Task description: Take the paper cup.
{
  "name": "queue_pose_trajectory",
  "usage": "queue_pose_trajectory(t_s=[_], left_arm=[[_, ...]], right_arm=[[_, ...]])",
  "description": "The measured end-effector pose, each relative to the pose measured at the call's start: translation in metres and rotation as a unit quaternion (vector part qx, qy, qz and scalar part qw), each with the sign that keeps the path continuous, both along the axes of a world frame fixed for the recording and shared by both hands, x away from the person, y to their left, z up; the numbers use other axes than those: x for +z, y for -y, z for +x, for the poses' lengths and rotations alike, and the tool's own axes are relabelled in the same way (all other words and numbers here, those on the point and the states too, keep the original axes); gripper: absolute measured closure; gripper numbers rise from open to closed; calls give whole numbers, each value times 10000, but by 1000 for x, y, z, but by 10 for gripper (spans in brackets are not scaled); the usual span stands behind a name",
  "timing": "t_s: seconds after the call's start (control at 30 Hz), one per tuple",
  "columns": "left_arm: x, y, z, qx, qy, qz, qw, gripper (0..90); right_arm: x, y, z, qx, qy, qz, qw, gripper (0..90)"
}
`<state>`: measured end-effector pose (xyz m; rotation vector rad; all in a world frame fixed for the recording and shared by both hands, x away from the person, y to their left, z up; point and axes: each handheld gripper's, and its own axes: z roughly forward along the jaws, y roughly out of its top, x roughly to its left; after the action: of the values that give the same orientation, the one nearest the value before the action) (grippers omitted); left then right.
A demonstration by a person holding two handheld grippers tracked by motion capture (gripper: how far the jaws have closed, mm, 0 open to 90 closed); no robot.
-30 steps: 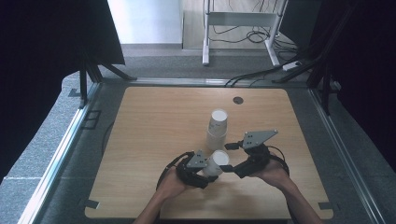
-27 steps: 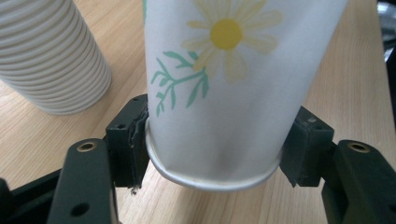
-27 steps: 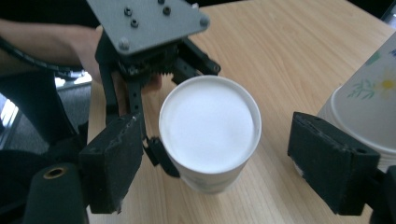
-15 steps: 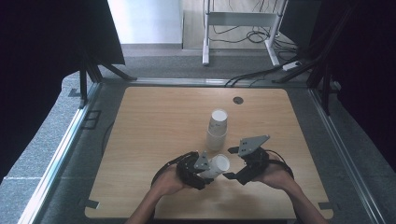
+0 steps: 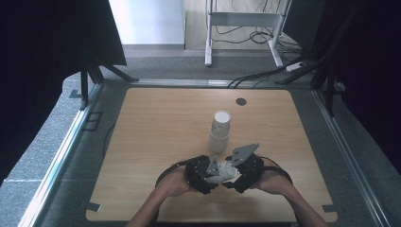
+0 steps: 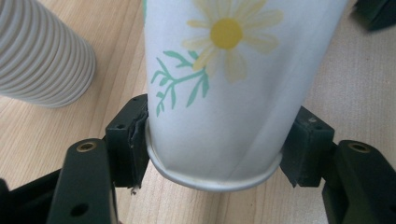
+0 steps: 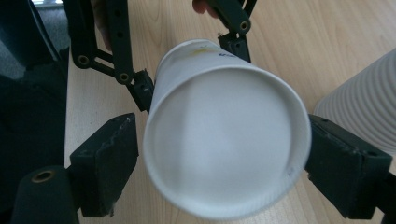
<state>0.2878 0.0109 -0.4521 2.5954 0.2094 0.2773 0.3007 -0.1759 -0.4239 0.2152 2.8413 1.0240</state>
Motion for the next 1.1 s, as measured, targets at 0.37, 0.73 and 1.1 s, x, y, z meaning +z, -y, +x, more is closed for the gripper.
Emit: queue_pose_trajectory(t_s=[0.37, 0.73, 1.1], left_arm=[[1, 8, -2, -103, -4, 132, 9999, 341], [-1, 10, -2, -120, -56, 108, 9999, 334], [-3, 4, 0, -20, -266, -282, 9992, 137]], right_arm=[[-6, -5, -1, 107, -3, -121, 9999, 235], [-5, -5, -3, 188, -27, -166, 9997, 349], [-1, 0, -4, 101, -183, 3, 9998, 364]])
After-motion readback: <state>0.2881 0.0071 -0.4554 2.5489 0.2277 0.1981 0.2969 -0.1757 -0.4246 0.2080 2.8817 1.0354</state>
